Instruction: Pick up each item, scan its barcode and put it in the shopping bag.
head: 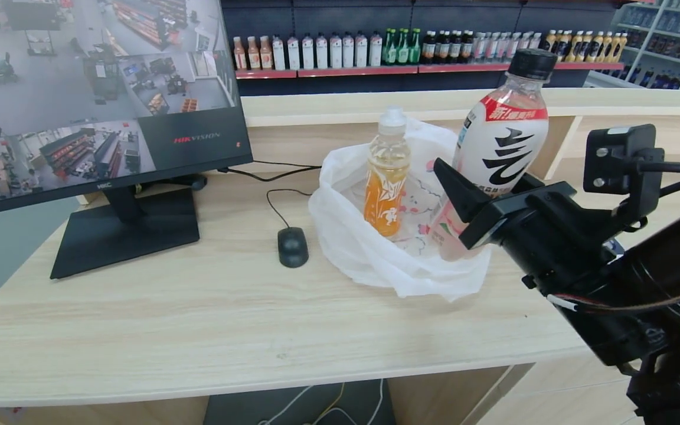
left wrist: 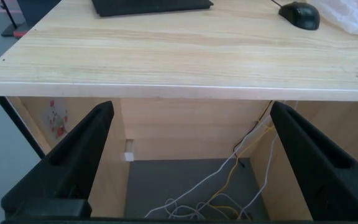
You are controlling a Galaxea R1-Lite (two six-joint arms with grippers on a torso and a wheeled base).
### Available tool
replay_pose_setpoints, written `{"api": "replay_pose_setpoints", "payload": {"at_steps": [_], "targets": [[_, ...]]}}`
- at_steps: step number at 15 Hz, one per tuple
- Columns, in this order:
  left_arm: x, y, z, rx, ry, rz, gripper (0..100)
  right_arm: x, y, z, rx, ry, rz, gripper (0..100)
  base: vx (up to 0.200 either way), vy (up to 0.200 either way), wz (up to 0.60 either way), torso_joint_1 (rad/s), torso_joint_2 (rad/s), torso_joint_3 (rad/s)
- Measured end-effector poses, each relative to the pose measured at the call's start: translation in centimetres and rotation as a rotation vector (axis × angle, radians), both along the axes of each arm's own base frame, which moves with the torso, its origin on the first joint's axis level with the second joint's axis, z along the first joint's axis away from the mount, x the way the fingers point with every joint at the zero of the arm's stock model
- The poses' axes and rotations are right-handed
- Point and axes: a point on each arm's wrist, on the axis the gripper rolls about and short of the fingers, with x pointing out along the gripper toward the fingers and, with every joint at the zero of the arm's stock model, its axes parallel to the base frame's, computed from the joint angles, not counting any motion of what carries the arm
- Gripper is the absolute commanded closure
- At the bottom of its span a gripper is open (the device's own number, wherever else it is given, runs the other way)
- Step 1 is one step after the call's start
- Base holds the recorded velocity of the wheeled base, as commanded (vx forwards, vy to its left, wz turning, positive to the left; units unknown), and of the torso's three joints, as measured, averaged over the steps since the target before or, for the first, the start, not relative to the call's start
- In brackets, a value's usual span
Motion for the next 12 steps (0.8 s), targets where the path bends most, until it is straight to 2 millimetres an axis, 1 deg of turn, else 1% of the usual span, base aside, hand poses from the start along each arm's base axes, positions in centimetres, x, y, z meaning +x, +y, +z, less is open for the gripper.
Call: {"api": "replay_pose_setpoints", "payload": {"at_steps": [2,5,8,10,12], "targets": [[0.0,0.0,0.0,0.0,0.0,-0.001,0,0.7,-1.1,0.1,0.017,0.004,-0.044,100,0.0,0.0,0.0,0.0,0.0,0.0],[0.0,0.0,0.0,0.0,0.0,0.0,0,1.4,-1.5,0.0,0.021,0.004,-0.064,100,0.0,0.0,0.0,0.0,0.0,0.0],[0.0,0.0,0.0,0.0,0.0,-0.001,0,2.7,-0.9,-0.2,0.023,0.006,-0.07,100,0.0,0.0,0.0,0.0,0.0,0.0],[0.0,0.0,0.0,0.0,0.0,0.0,0,3.9,-0.6,-0.8,0.015,0.015,-0.082,100,0.0,0.0,0.0,0.0,0.0,0.0],[0.0,0.0,0.0,0.0,0.0,0.0,0,5.4,0.0,-0.7,0.014,-0.001,-0.092,100,0.0,0.0,0.0,0.0,0.0,0.0]]}}
